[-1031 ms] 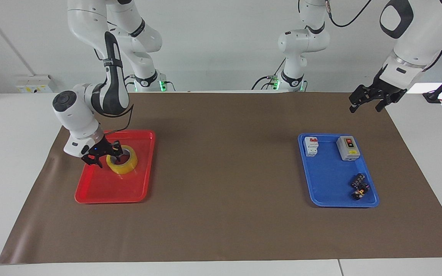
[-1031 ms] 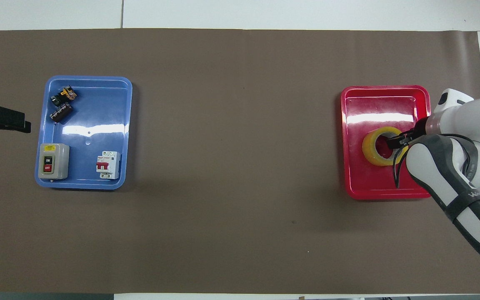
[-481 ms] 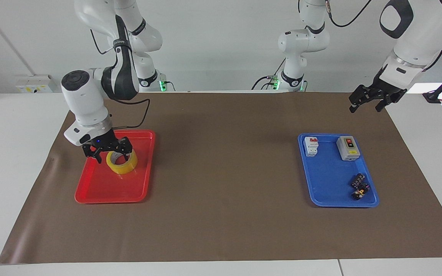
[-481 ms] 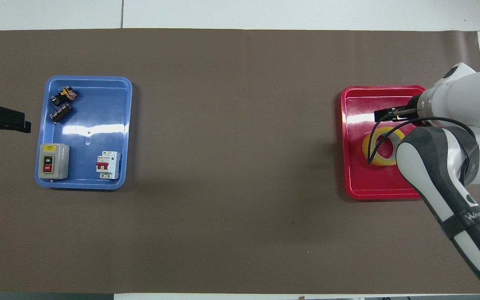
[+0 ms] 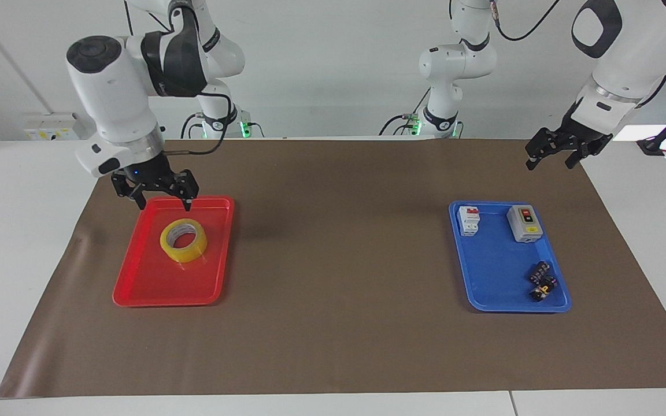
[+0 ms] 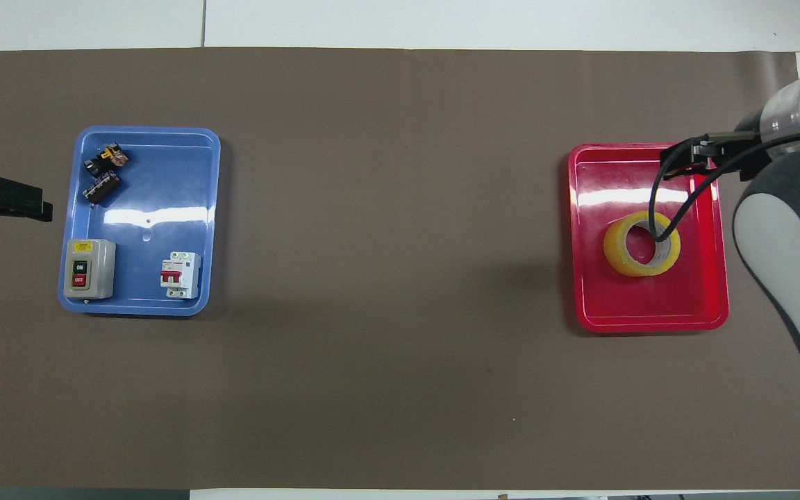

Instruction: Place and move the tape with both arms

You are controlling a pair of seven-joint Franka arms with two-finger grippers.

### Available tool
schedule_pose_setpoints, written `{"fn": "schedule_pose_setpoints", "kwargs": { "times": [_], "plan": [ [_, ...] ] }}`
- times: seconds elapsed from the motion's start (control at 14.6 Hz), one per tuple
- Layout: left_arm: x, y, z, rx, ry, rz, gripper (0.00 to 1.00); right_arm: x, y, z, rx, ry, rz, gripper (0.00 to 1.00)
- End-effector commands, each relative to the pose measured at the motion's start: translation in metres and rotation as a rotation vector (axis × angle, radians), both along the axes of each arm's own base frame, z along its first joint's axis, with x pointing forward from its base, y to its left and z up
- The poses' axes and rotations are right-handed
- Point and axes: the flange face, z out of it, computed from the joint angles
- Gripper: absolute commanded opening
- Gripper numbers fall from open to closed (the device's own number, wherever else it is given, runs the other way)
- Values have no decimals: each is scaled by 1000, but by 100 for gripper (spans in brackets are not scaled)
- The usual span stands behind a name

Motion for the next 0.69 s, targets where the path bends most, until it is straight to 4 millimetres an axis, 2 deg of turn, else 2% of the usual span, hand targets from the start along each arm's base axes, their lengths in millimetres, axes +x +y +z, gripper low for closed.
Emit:
{"fn": "schedule_pose_setpoints", "kwargs": {
  "times": [0.0,0.14,0.27,0.34,0.48,0.62],
  "plan": [
    [-1,-3,4,-10,-1,-9,100,-21,-14,35,5,8,-28,100],
    [-1,-3,4,-10,-2,-9,100,-39,-21,55,1,20,-20,100],
    [-1,-3,3,-10,-1,-9,100,-48,-30,56,1,64,22,100],
    [-1,-3,3,-10,-1,-9,100,-47,-34,57,2,58,13,100],
    [-1,-3,3,-10,-1,-7,100,-47,-30,57,51,61,16,100],
    [-1,-3,3,-10,-1,-7,100,-45,-30,66,42,59,19,100]
  ]
}}
